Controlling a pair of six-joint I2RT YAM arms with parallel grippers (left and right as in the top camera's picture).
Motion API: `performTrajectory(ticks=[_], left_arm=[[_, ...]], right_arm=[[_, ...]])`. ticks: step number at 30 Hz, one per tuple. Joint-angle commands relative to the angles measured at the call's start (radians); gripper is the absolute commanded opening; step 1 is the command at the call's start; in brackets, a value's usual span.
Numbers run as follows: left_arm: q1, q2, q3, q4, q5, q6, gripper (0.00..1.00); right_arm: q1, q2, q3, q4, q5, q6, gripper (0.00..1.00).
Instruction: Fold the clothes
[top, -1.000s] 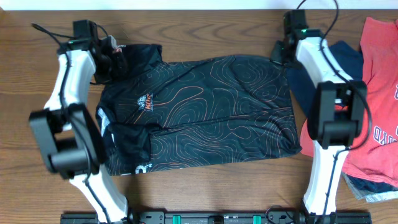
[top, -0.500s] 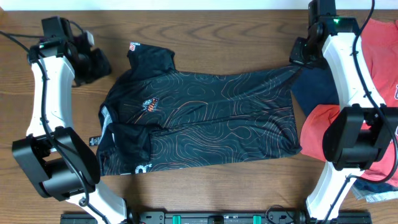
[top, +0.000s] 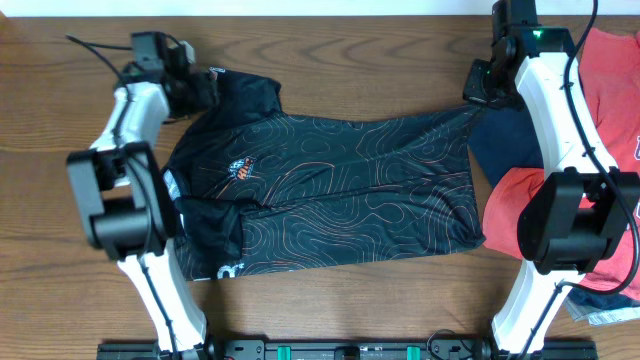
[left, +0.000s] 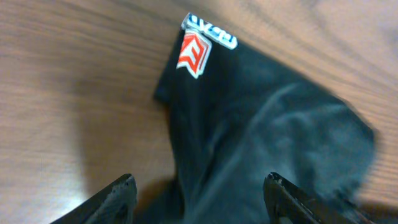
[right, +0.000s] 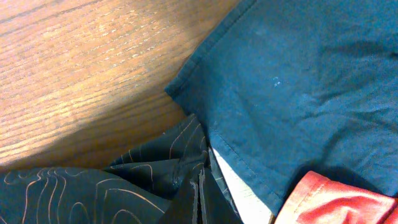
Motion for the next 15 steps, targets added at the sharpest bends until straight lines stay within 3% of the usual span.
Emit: performTrajectory(ticks=[1,4,7,10,11,15], left_arm=[[-0.011,0.039,-0.004,0.039,-0.002,0.009,0.68],[-0.022,0.064,-0.004,0.04,-0.002,0.01,0.59],[-0.038,0.079,-0.004,0.019,-0.002,0.01,0.3],[-0.047,0.084,-0.004,0.0,-0.002,0.009,0.1],[-0.047,0.084,-0.004,-0.003,-0.002,0.009,0.06],[-0.037,0.051,-0.004,-0.008,-0.002,-0.011,0.06]], right_arm=[[0.005,0.007,0.002,-0.002,0.013,-0.011,0.01],[0.005,0.007,0.002,-0.003,0.013,-0.011,0.01],[0.005,0.007,0.002,-0.002,0.013,-0.011,0.01],[0.005,0.007,0.002,-0.002,0.013,-0.011,0.01],[0.005,0.007,0.002,-0.003,0.013,-0.011,0.01],[0.005,0.007,0.002,-0.01,0.009,-0.011,0.01]])
